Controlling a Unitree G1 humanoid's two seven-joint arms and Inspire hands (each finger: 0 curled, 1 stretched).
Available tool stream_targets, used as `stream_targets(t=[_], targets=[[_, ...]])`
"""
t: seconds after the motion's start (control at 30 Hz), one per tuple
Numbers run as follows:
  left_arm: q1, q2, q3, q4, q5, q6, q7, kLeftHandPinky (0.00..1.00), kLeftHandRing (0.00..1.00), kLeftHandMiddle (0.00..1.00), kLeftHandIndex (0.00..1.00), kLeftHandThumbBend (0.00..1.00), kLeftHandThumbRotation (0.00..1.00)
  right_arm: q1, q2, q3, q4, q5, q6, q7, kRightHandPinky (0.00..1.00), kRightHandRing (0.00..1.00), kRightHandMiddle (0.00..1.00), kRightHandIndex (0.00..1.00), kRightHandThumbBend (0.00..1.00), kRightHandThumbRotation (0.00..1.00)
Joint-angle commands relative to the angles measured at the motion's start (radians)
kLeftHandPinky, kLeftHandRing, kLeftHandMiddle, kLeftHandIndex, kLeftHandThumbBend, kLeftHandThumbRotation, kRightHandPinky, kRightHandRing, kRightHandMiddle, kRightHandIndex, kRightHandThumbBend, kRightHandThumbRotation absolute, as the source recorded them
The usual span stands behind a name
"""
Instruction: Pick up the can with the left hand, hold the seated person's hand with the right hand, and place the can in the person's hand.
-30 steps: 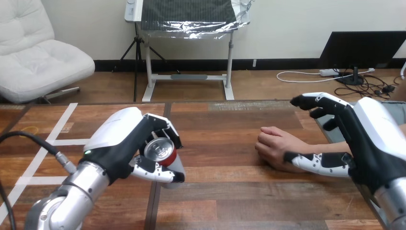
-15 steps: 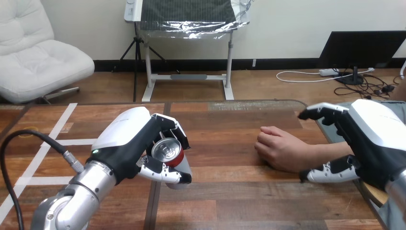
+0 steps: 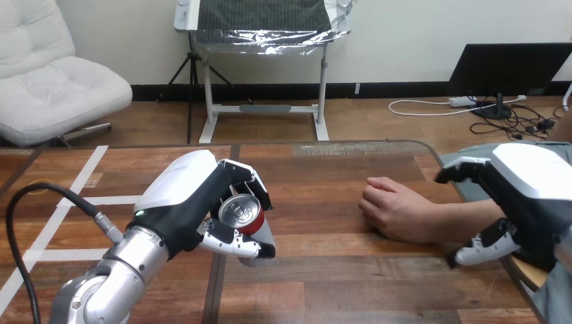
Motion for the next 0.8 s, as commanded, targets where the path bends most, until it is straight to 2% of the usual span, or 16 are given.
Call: stream_targets(t=[0.0,0.2,0.6,0.77], targets=[[-0.079,-0.008,0.001,-0.047,0.002,-0.016,0.011,0.33,0.38,0.45,0.49,0.64,0.0,-0.106,-0.056,0.036,0.045,-0.053,0.028,0.059,0.79,0.84,0.83,0.81,0.87,0.0],[-0.079,-0.009,0.002,-0.043,-0.001,-0.02,0.008,0.33,0.38,0.45,0.49,0.63,0.0,-0.149,-0.083,0.07,0.106,-0.101,0.032,0.102,0.81,0.85,0.85,0.82,0.85,0.0],[-0.078,-0.002,0.003,-0.032,-0.004,-0.036,0.012,0.34,0.39,0.46,0.49,0.63,0.0,-0.224,-0.098,0.124,0.233,-0.159,0.027,0.103,0.84,0.87,0.87,0.84,0.82,0.03],[-0.076,0.001,0.006,-0.034,-0.007,-0.034,0.006,0.33,0.38,0.45,0.49,0.63,0.0,-0.252,-0.092,0.141,0.275,-0.179,0.042,0.102,0.86,0.89,0.88,0.86,0.8,0.04]])
